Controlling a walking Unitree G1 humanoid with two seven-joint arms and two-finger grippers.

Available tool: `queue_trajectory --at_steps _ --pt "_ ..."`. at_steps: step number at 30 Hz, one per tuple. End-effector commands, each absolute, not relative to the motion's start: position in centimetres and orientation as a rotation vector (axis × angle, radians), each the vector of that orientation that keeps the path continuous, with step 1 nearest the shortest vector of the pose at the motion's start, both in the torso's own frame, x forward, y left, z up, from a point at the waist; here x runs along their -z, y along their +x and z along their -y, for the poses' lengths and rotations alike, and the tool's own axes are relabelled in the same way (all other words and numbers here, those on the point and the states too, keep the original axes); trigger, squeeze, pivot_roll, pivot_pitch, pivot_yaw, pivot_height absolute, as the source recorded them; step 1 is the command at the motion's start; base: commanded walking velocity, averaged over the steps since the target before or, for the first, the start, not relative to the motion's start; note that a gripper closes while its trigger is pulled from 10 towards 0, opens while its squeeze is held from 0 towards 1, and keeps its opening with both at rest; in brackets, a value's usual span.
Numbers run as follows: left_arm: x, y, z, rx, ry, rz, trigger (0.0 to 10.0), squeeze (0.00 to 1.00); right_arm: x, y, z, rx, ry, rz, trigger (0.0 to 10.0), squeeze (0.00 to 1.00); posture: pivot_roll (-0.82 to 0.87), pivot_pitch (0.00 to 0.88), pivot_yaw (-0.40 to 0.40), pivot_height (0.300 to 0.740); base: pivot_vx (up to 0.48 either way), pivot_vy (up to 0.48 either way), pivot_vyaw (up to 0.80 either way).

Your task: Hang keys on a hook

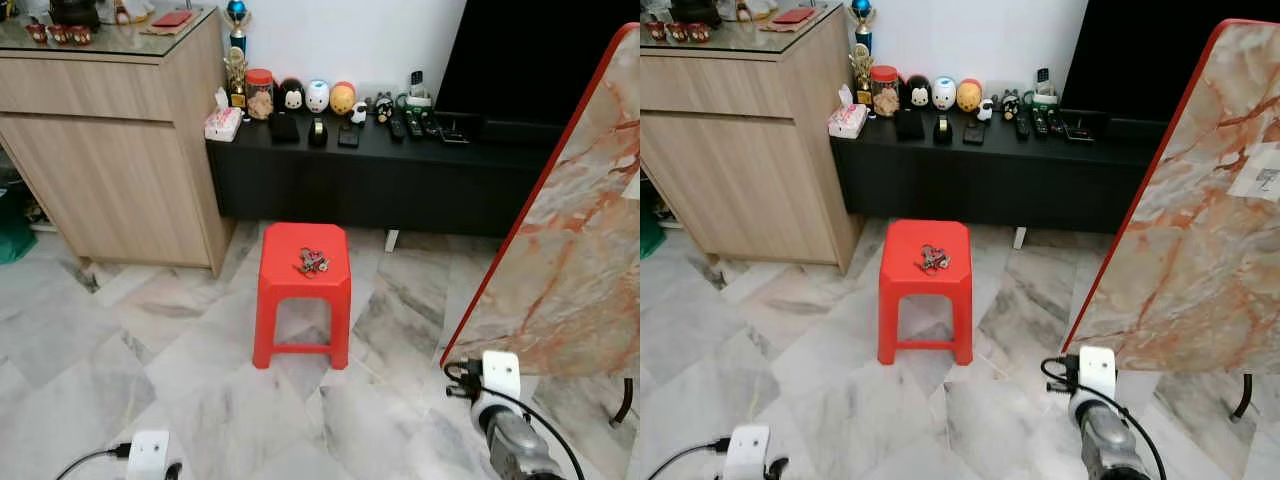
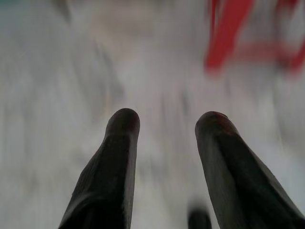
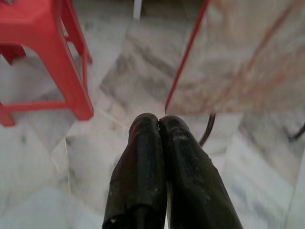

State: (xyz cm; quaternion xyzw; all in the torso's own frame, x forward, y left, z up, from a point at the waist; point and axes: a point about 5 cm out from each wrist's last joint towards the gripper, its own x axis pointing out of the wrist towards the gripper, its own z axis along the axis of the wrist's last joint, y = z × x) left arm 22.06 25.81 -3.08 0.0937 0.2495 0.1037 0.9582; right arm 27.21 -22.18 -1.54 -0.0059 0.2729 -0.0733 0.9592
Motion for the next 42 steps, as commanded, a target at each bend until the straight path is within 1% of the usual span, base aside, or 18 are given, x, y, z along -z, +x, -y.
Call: queue_trajectory --at_steps 1,2,3,6,8,14,18,19,21,22,23,24,29,32,36,37,40,42 --pt "1.2 23.6 -25.8 -0.177 0.220 -0.381 10.0 0.00 -0.2 28.5 23.2 0.165 -0.025 -0.456 10.0 0.00 0.04 0.000 -0.112 0.740 0.000 0.000 0.00" --pt "1.2 23.6 -25.8 -0.177 0.220 -0.381 10.0 0.00 -0.2 28.5 23.2 0.165 -0.025 -0.456 10.0 0.00 0.04 0.000 -0.112 0.740 0.000 0.000 0.00" --pt "0.0 24.5 -25.5 -0.147 0.225 -0.305 10.0 0.00 -1.3 29.4 23.0 0.127 -0.030 -0.391 10.0 0.00 0.04 0.000 -0.110 0.740 0.000 0.000 0.00" --pt "-0.9 25.0 -25.2 -0.115 0.249 -0.254 10.0 0.00 -2.3 30.2 22.3 0.070 -0.031 -0.334 10.0 0.00 0.03 0.000 -0.111 0.740 0.000 0.000 0.00" --pt "-2.1 25.8 -24.4 -0.064 0.256 -0.190 10.0 0.00 -3.2 31.0 21.9 0.047 -0.014 -0.288 10.0 0.00 0.03 0.000 -0.112 0.740 0.000 0.000 0.00" --pt "-3.4 26.4 -22.2 0.083 0.242 -0.129 10.0 0.00 -4.4 32.1 20.0 -0.087 -0.005 -0.251 10.0 0.00 0.03 0.000 -0.116 0.740 0.000 0.000 0.00" --pt "-4.5 26.5 -19.5 0.269 0.245 -0.099 10.0 0.00 -5.7 33.2 17.6 -0.254 -0.021 -0.246 10.0 0.00 0.03 0.000 -0.122 0.740 0.000 0.000 0.00" --pt "-5.0 26.5 -18.4 0.345 0.243 -0.094 10.0 0.00 -6.3 33.5 16.5 -0.315 -0.022 -0.238 10.0 0.00 0.04 0.000 -0.125 0.740 0.000 0.000 0.00" --pt "-5.2 26.5 -18.0 0.375 0.243 -0.092 10.0 0.00 -6.6 33.7 16.1 -0.339 -0.024 -0.233 10.0 0.00 0.04 0.000 -0.125 0.740 0.000 0.000 0.00" --pt "-5.7 26.5 -17.0 0.447 0.245 -0.086 10.0 0.00 -7.3 33.9 15.1 -0.386 -0.023 -0.222 10.0 0.00 0.03 0.000 -0.126 0.740 0.000 0.000 0.00" --pt "-5.7 26.5 -17.0 0.447 0.245 -0.086 10.0 0.00 -7.3 33.9 15.1 -0.386 -0.023 -0.222 10.0 0.00 0.03 0.000 -0.126 0.740 0.000 0.000 0.00" --pt "-6.2 26.5 -15.8 0.527 0.249 -0.088 10.0 0.00 -7.9 34.1 13.8 -0.442 -0.017 -0.213 10.0 0.00 0.04 0.000 -0.130 0.740 0.000 0.000 0.00" --pt "-6.8 26.2 -13.9 0.672 0.230 -0.109 10.0 0.00 -9.0 34.1 11.0 -0.566 -0.014 -0.216 10.0 0.00 0.03 0.000 -0.131 0.740 0.000 0.000 0.00" --pt "-6.7 26.0 -13.2 0.721 0.232 -0.129 10.0 0.00 -9.3 33.9 10.1 -0.599 -0.010 -0.214 10.0 0.00 0.03 0.000 -0.133 0.740 0.000 0.000 0.00" --pt "-6.8 25.5 -12.2 0.797 0.252 -0.156 10.0 0.00 -10.3 33.9 8.9 -0.611 0.063 -0.199 10.0 0.00 0.03 0.000 -0.133 0.740 0.000 0.000 0.00" --pt "-7.0 25.6 -11.6 0.810 0.248 -0.145 10.0 0.00 -11.0 33.8 8.1 -0.637 0.066 -0.180 10.0 0.00 0.03 0.000 -0.134 0.740 0.000 0.000 0.00" --pt "-7.1 25.8 -11.0 0.797 0.236 -0.132 10.0 0.00 -11.6 33.6 7.2 -0.664 0.070 -0.163 10.0 0.00 0.03 0.000 -0.135 0.740 0.000 0.000 0.00" --pt "-7.1 26.3 -10.8 0.743 0.238 -0.125 10.0 0.00 -12.1 33.5 6.6 -0.674 0.075 -0.156 10.0 0.00 0.03 0.000 -0.136 0.740 0.000 0.000 0.00"
